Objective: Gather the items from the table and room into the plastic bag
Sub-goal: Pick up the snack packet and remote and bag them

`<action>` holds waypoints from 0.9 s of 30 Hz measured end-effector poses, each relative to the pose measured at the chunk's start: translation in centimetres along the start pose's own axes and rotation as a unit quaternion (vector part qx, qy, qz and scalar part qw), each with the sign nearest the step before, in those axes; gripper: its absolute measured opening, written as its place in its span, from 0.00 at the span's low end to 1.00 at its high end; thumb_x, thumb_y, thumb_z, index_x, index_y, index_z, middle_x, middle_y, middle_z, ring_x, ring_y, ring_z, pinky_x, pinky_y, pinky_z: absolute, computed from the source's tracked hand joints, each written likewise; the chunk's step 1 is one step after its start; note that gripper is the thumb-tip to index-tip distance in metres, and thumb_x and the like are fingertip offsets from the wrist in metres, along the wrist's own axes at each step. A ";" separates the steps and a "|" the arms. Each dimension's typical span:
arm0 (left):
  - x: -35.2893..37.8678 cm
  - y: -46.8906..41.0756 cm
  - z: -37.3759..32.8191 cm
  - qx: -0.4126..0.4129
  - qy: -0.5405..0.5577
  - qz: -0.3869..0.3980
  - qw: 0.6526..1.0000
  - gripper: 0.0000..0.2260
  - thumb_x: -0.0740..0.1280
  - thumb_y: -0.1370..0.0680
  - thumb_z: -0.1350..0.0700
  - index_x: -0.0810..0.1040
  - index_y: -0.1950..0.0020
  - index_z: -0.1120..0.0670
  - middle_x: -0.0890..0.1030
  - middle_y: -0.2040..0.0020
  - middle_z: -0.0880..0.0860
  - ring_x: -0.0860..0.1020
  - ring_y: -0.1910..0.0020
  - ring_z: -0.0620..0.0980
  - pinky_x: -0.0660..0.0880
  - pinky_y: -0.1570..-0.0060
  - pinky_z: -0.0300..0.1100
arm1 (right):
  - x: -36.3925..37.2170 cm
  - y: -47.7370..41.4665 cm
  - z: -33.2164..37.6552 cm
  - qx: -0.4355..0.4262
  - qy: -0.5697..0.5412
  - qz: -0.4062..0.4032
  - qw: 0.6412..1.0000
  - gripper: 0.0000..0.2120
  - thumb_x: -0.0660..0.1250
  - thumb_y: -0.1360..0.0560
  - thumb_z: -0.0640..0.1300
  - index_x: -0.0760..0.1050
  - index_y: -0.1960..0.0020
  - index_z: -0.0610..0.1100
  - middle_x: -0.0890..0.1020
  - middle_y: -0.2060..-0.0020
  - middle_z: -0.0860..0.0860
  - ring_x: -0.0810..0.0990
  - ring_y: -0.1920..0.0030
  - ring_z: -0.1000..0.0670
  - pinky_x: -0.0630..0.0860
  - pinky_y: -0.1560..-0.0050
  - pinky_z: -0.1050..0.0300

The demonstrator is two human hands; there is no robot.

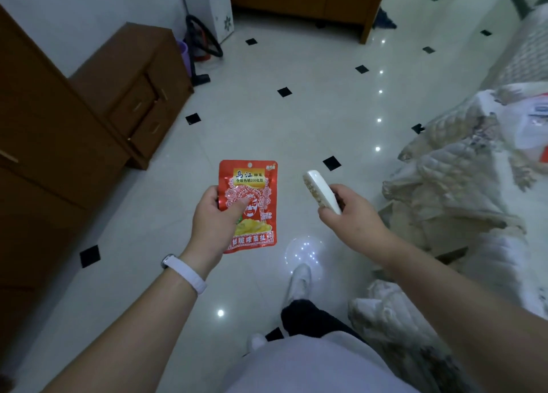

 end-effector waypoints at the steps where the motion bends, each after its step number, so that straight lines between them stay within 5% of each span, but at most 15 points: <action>1: 0.8 -1.4 -0.3 -0.002 -0.005 0.005 1.000 0.09 0.71 0.23 0.53 0.77 0.43 0.48 0.85 0.51 0.48 0.85 0.56 0.49 0.83 0.54 0.54 | -0.2 -1.3 -0.2 0.005 -0.009 -0.002 1.000 0.13 0.66 0.26 0.48 0.72 0.42 0.55 0.79 0.59 0.57 0.79 0.61 0.54 0.75 0.62 0.57; 14: 15.1 -19.7 -12.4 0.033 -0.051 0.056 0.997 0.08 0.70 0.22 0.54 0.75 0.46 0.44 0.84 0.51 0.47 0.85 0.58 0.47 0.82 0.63 0.44 | -10.3 -22.3 -1.9 0.031 -0.107 -0.059 0.992 0.16 0.66 0.25 0.48 0.72 0.38 0.55 0.79 0.56 0.57 0.79 0.61 0.55 0.73 0.66 0.61; 27: 27.0 -33.9 -19.3 0.048 -0.085 0.132 0.986 0.10 0.72 0.23 0.54 0.76 0.44 0.48 0.85 0.50 0.49 0.85 0.56 0.51 0.83 0.54 0.56 | -19.9 -35.0 -5.1 0.087 -0.119 -0.149 0.978 0.15 0.66 0.24 0.46 0.72 0.37 0.53 0.78 0.57 0.60 0.77 0.61 0.60 0.70 0.68 0.70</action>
Point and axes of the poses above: each hand's wrist, its own y-axis away from the middle knuckle, its own x-axis out of the palm, z = x × y, the point moved 5 cm from there along -y, towards the middle knuckle
